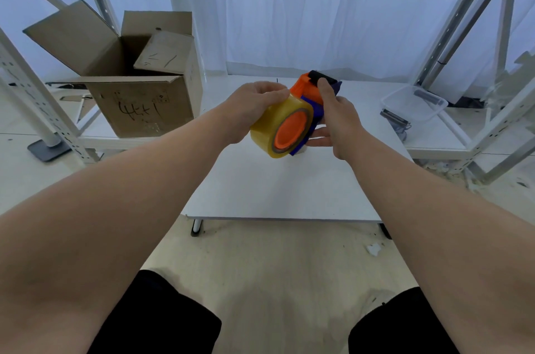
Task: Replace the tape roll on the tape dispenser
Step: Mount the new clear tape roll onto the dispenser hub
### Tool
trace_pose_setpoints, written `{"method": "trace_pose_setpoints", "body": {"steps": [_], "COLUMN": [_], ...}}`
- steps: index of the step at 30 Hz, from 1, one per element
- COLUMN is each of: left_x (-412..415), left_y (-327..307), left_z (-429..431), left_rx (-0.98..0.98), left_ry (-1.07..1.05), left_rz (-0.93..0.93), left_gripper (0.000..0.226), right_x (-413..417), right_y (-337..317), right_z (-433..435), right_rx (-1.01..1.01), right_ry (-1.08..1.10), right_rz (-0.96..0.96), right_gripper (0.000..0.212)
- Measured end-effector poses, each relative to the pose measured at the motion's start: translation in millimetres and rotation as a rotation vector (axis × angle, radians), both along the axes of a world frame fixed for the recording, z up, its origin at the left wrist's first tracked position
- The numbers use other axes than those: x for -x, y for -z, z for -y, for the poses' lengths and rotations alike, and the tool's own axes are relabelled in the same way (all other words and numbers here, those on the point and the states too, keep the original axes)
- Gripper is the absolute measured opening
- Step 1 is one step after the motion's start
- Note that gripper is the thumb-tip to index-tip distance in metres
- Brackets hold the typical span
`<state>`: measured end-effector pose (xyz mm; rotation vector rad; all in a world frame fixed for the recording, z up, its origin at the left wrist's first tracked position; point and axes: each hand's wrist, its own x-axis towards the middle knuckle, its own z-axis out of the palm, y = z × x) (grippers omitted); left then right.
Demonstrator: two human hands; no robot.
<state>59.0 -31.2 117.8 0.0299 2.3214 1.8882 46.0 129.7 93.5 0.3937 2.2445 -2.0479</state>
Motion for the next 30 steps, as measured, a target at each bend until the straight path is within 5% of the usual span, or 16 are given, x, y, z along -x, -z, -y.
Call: {"method": "trace_pose_setpoints", "body": {"steps": [7, 14, 30], "left_x": [-4.0, 2.4, 2.9], "left_y": [-0.9, 8.4, 4.8], "left_z": [-4.8, -8.6, -5.5], "left_rx": [0.241, 0.998, 0.826], "left_ry": [0.151, 0.082, 0.037], "left_rz": [-0.224, -0.528, -0.404], "left_gripper": [0.024, 0.048, 0.048], "right_x": [3.3, 3.2, 1.1], "right_y": [2.5, 3.4, 1.0], "right_z": [-1.9, 7.1, 10.7], "right_rx": [0.063, -0.365, -0.417], "right_ry": [0.120, 0.207, 0.212], "right_rz": [0.045, -0.161, -0.338], "right_gripper": [0.061, 0.065, 0.057]}}
